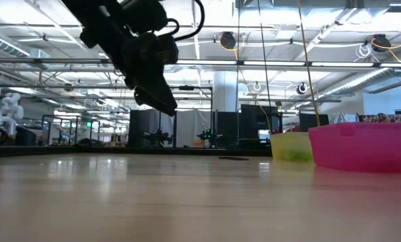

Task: Sort rubber bands into baskets
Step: Put the violet rubber band into the blue bin

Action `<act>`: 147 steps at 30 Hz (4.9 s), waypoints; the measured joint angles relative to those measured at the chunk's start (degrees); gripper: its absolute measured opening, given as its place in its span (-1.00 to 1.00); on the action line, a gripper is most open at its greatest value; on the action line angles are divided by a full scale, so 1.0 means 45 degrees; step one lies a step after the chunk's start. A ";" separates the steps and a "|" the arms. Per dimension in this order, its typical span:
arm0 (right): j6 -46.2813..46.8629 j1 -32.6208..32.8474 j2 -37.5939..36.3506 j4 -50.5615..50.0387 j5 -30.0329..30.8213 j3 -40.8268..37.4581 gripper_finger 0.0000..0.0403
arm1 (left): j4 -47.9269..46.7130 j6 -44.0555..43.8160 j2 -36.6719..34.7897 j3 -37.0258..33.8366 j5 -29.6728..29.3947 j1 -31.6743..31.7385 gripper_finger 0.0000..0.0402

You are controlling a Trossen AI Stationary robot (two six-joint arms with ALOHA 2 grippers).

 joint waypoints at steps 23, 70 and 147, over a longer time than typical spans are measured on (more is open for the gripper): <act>-0.1963 -0.5407 -0.0367 0.3044 0.1880 0.0000 -0.57 | -0.2482 0.1111 -0.0904 0.0000 0.0111 0.0596 -0.14; -1.6377 -1.6775 1.1530 -0.0789 -0.1552 0.8335 -0.53 | -0.5231 -0.0605 -0.1303 0.0000 -0.0647 0.2472 -0.14; 0.5661 -0.0539 0.2326 -0.4029 -0.1136 0.4337 -1.00 | -0.1637 -0.3799 -0.1293 0.0005 -0.3751 -0.3267 -0.14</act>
